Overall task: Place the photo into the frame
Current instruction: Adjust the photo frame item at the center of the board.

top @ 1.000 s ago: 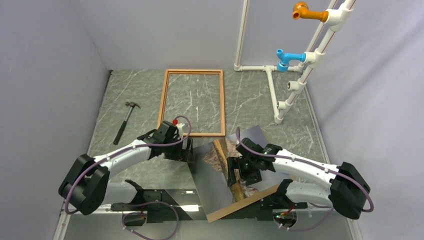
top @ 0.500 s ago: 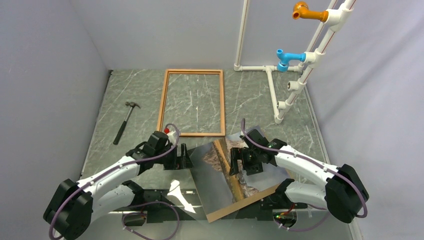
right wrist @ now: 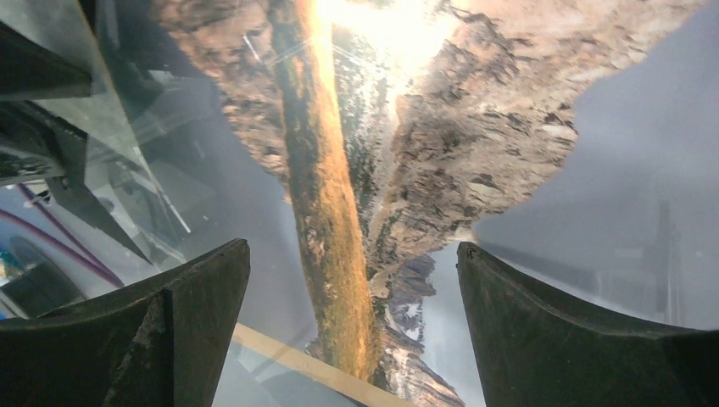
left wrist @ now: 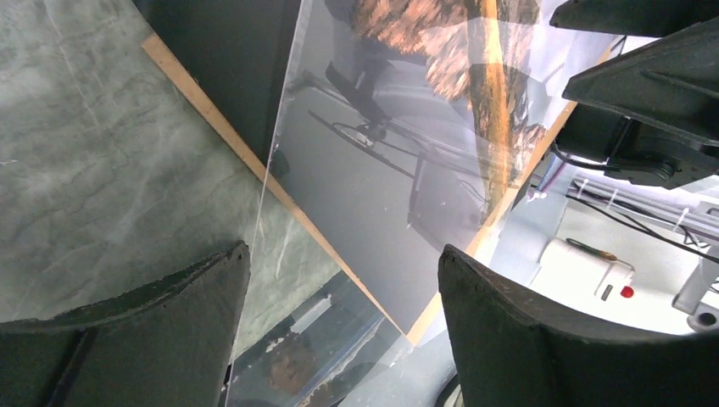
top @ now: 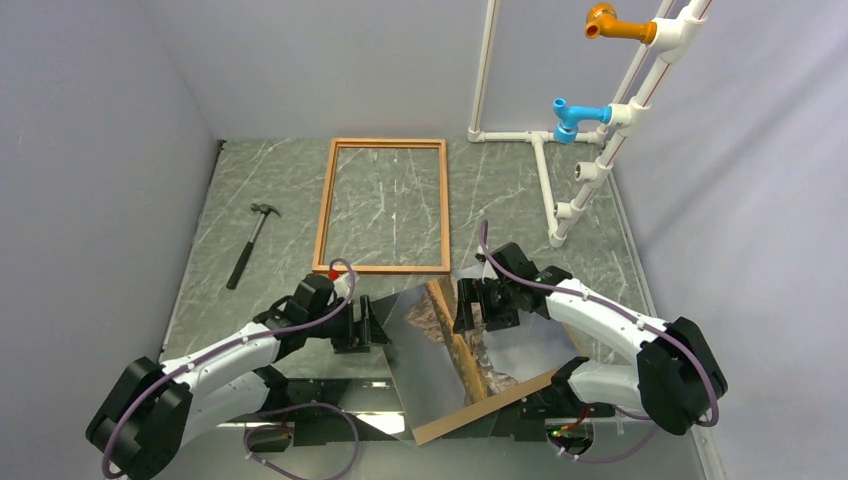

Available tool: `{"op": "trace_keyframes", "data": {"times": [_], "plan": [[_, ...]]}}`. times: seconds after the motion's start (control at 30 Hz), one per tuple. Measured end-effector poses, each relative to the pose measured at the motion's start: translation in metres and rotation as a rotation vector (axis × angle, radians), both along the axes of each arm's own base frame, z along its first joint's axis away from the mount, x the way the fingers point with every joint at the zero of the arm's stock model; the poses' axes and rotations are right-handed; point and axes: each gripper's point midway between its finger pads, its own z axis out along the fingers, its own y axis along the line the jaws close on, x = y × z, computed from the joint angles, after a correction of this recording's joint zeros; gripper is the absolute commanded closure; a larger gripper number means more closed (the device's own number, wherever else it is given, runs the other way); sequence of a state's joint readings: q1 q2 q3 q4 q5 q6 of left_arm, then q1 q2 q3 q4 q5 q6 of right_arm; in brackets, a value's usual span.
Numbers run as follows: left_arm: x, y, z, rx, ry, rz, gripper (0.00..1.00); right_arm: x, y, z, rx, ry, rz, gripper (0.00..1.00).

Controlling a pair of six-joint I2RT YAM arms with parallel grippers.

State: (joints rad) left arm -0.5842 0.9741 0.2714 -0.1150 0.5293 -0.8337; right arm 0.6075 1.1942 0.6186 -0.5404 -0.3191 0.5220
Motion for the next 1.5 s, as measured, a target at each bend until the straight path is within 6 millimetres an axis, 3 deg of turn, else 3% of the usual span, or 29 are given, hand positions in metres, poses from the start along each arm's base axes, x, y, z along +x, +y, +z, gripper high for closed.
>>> {"op": "trace_keyframes", "data": {"times": [0.33, 0.6, 0.77, 0.97, 1.17, 1.5], "plan": [[-0.008, -0.002, -0.003, -0.04, 0.025, 0.007, 0.28, 0.014, 0.009, 0.021, 0.039, -0.052, 0.018, 0.06], [-0.014, 0.001, -0.007, -0.041, 0.035, 0.011, 0.44, 0.014, -0.019, 0.042, -0.011, -0.1, -0.105, 0.06], [-0.017, 0.002, -0.017, -0.037, 0.061, 0.021, 0.72, 0.012, -0.038, 0.053, -0.027, -0.125, -0.209, 0.06], [-0.014, -0.001, -0.019, -0.042, 0.064, 0.021, 1.0, 0.009, -0.047, 0.053, -0.048, -0.112, -0.252, 0.06], [-0.012, -0.005, -0.01, -0.052, 0.035, -0.003, 1.0, 0.009, -0.048, 0.053, -0.051, -0.107, -0.256, 0.06], [0.014, -0.026, 0.041, -0.099, -0.115, -0.064, 1.0, 0.009, -0.049, 0.053, -0.051, -0.107, -0.259, 0.06]]}}
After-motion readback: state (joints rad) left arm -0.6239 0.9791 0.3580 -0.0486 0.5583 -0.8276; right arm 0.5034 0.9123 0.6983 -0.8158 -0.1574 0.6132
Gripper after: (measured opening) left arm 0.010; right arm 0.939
